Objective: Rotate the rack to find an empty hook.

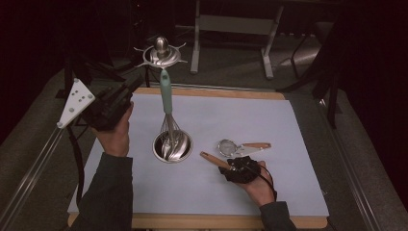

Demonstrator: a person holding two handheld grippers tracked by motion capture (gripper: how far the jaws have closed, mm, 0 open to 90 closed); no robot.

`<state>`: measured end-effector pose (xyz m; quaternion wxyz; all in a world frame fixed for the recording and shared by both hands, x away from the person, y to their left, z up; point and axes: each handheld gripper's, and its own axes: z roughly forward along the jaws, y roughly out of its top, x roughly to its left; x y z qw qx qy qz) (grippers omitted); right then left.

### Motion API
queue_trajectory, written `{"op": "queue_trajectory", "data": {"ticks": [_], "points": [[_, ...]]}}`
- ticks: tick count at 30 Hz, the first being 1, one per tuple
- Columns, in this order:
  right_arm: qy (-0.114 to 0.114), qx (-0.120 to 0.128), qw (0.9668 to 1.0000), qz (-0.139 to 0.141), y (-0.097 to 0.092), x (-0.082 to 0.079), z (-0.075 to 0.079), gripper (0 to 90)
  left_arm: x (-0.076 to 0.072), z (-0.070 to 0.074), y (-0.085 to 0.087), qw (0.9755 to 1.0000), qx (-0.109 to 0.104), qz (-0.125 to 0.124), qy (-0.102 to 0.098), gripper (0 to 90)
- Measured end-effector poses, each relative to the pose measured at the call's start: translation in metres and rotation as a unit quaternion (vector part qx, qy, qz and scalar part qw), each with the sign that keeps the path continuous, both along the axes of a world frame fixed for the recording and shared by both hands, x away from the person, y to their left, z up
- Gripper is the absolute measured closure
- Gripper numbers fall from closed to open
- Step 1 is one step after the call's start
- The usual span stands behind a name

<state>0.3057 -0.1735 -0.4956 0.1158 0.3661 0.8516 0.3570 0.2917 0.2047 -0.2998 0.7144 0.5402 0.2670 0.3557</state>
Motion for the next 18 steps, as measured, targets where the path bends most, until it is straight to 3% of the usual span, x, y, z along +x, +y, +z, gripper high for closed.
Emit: {"op": "queue_trajectory", "data": {"ticks": [7, 18], "points": [[0.002, -0.001, 1.0000, 0.000, 0.000, 0.000, -0.002, 51.4, 0.009, 0.007, 0.002, 0.9998, -0.014, 0.010, 0.004, 90.0], [-0.004, 0.003, 1.0000, -0.004, -0.004, 0.000, 0.000, 51.4, 0.021, 0.007, 0.005, 0.9992, -0.015, 0.030, 0.020, 90.0]]}}
